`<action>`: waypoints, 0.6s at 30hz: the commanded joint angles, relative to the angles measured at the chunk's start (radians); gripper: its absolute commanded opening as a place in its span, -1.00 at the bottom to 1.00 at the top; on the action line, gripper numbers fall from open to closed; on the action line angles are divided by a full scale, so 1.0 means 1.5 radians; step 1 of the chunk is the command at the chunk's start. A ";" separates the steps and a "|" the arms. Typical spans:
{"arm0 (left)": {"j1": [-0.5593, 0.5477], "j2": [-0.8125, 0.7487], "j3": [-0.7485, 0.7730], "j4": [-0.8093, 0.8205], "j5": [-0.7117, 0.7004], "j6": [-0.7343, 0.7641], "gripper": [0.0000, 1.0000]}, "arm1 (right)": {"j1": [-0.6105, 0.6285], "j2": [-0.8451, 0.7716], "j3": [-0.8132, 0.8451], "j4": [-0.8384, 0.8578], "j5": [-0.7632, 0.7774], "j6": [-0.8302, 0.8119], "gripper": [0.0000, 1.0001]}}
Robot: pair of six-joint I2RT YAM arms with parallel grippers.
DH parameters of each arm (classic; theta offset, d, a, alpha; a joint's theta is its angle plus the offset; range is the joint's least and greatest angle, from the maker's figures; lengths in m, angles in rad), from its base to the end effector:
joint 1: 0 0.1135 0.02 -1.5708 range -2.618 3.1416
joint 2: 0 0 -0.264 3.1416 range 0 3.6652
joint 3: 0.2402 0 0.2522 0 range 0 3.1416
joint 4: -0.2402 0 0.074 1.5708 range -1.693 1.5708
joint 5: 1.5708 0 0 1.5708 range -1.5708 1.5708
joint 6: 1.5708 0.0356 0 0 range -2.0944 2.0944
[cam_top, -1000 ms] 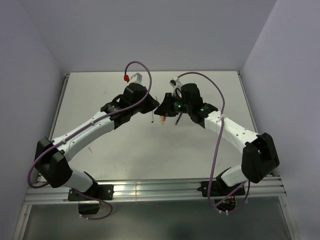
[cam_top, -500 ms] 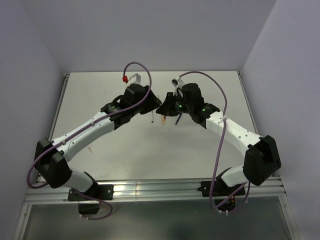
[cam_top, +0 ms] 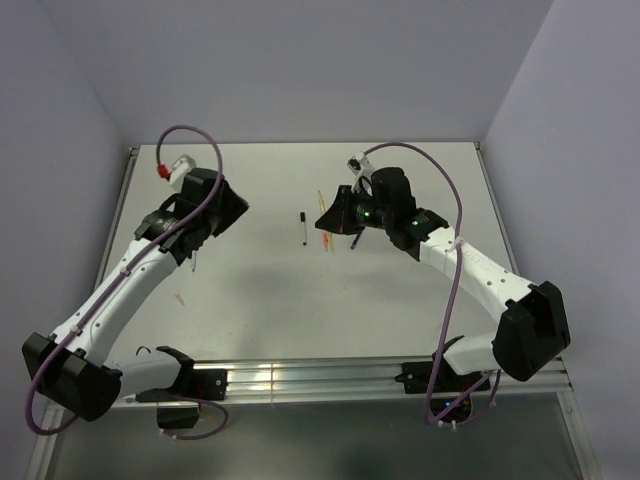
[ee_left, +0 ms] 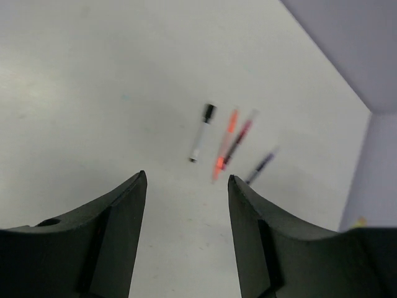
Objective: Insert the pens into the pen caps
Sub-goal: Pick up the pen from the center of the board.
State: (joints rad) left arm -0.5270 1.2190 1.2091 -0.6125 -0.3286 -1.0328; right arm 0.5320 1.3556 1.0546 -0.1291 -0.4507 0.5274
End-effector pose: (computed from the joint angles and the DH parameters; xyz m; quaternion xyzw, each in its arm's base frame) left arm 0.2323 -0.1219 0.3561 -0.2919 0.8311 -0.2133 0.4226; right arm 0.2608 0.1715 0.3119 -0.1225 0.8202 0.4282 0.3591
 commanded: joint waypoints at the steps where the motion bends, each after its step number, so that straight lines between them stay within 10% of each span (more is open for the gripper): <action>1: 0.089 -0.017 -0.035 -0.147 -0.040 -0.044 0.18 | -0.003 -0.036 -0.012 -0.008 -0.030 -0.025 -1.00; 18: 0.385 0.032 -0.203 -0.173 0.056 0.006 0.09 | -0.003 -0.045 -0.040 -0.003 -0.052 -0.046 -1.00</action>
State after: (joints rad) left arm 0.0269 1.2514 0.9176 -0.8959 -0.2947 -1.0733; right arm 0.5320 1.3109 1.0000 -0.1539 -0.5156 0.4774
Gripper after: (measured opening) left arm 0.553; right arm 0.188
